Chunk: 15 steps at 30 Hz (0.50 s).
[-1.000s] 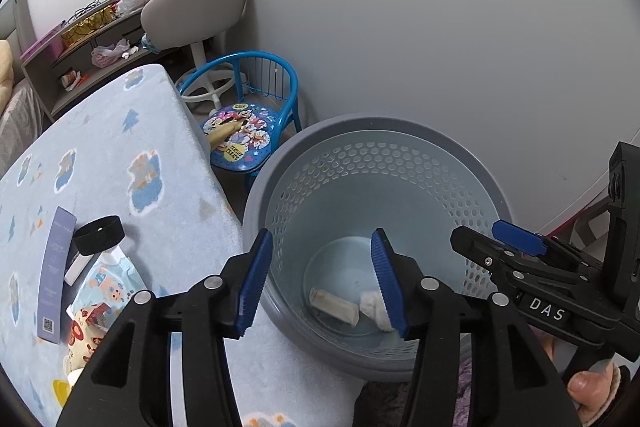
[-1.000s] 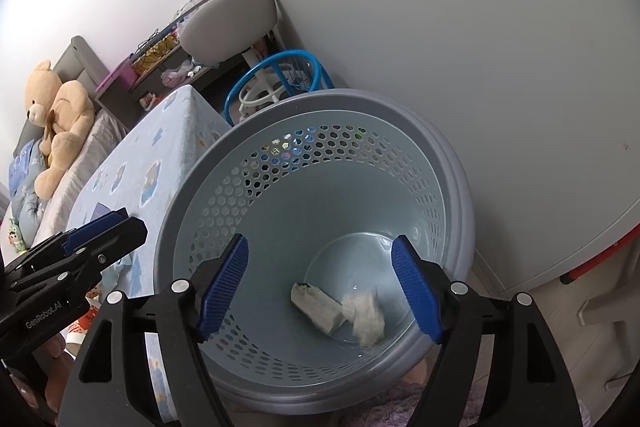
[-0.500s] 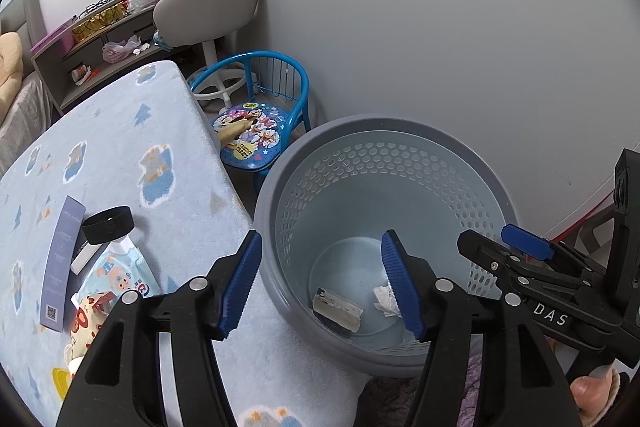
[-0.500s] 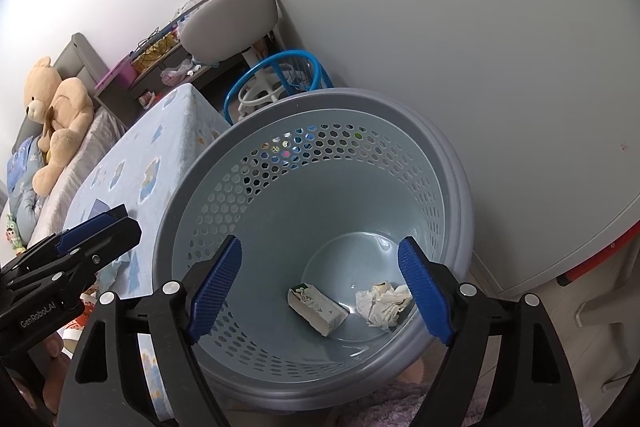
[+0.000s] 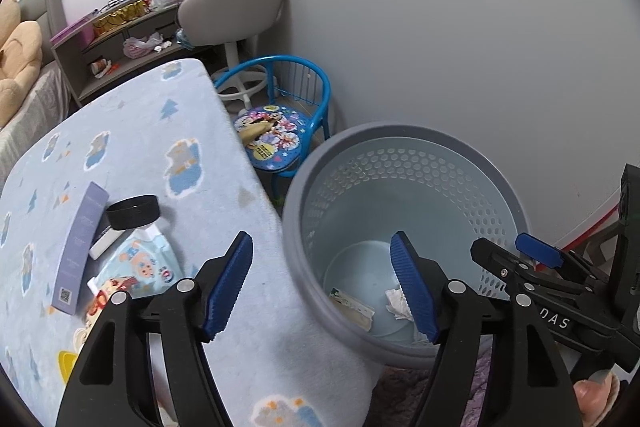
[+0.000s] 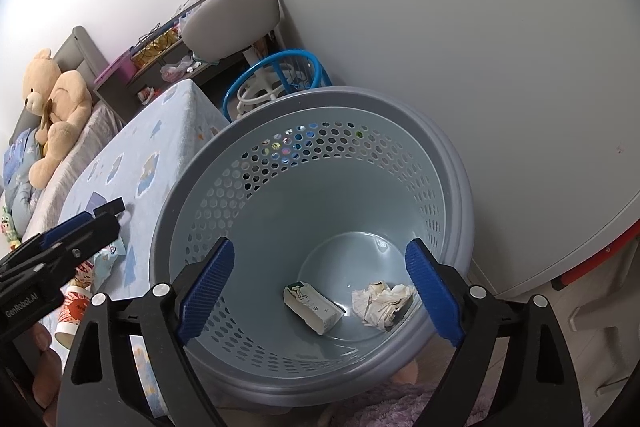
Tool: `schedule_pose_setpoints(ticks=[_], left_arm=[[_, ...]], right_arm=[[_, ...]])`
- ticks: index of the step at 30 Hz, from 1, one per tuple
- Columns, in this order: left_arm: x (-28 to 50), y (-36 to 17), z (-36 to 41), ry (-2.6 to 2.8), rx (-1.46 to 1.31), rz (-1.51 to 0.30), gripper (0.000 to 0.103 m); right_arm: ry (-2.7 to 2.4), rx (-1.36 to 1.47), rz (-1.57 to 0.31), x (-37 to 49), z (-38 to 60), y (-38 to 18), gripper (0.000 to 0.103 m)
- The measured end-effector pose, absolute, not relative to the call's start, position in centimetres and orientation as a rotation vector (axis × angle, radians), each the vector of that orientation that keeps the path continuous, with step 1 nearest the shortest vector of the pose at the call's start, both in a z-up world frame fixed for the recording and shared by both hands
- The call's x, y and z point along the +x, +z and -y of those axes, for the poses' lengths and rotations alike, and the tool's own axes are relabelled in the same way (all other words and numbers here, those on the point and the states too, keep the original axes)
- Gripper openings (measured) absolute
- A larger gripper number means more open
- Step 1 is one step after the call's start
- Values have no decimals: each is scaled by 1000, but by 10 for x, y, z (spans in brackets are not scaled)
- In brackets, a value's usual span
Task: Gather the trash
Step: 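Move both tools back over the remaining trash on the table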
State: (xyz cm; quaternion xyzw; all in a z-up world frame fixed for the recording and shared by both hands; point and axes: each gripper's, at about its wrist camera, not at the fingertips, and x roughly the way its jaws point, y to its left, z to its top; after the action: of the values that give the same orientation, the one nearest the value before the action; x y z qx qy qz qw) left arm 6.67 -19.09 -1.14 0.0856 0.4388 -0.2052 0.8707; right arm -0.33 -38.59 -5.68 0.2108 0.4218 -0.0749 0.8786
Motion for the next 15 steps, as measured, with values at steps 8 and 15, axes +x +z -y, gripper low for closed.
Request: schedule_pose_setpoints(ticks=[8,15], left_arm=[[58,4,159,-373,147,-872,69],[44,20,114,-308,106,-811,70]], right_arm=[[-170,389,-874,-8,372,-51,93],[-150,400,-864,-10,348,-44,94]])
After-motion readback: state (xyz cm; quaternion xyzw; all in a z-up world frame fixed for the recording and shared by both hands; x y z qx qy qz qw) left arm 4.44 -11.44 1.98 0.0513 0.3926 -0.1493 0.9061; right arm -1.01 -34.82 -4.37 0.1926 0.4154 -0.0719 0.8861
